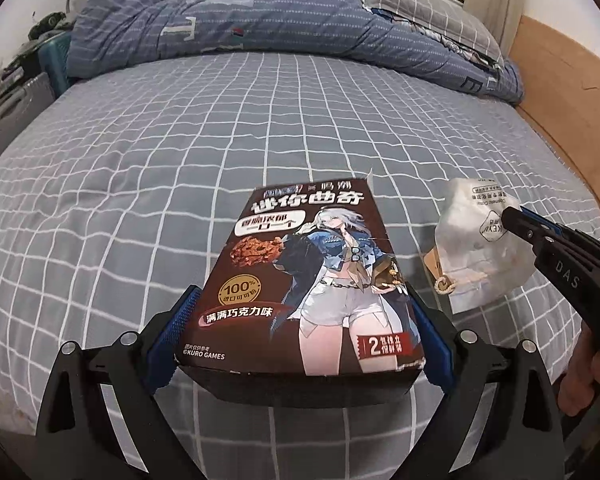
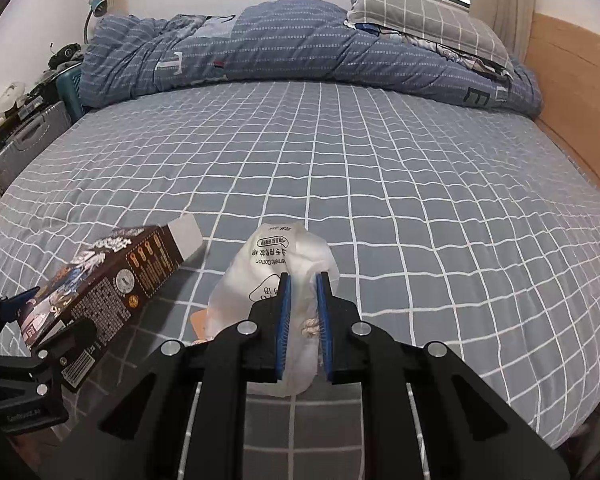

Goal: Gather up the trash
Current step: 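Lift the cookie box and mask packet and carry both over the bin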

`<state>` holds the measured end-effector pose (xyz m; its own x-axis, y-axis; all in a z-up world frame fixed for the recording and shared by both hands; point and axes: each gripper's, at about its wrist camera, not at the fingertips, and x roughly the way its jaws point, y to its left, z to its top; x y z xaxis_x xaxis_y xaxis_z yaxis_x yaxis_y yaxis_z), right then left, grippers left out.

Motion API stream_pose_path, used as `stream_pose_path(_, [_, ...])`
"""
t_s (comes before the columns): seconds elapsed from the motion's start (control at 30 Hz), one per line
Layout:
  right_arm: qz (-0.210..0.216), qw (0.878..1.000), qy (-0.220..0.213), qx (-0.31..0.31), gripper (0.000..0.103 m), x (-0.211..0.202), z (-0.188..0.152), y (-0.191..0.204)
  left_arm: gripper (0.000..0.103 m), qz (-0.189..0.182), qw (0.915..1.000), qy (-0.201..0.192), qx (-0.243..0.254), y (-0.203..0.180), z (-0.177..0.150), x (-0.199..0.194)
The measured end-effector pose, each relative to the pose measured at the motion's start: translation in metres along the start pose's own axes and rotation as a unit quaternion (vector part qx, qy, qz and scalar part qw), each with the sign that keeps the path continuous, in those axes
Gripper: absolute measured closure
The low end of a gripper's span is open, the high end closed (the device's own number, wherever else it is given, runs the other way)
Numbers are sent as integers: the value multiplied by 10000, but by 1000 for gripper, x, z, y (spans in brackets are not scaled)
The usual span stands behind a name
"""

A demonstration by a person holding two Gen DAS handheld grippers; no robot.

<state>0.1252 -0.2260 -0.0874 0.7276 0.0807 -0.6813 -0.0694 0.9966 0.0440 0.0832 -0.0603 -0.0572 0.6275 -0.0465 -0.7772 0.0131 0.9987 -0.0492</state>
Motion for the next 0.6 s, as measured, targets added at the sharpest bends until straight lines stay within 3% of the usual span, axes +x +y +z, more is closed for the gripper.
stream_pose_path(0.6, [88, 9999, -106, -31, 90, -45, -30, 8, 11, -36, 9999, -108, -109, 3, -35, -44])
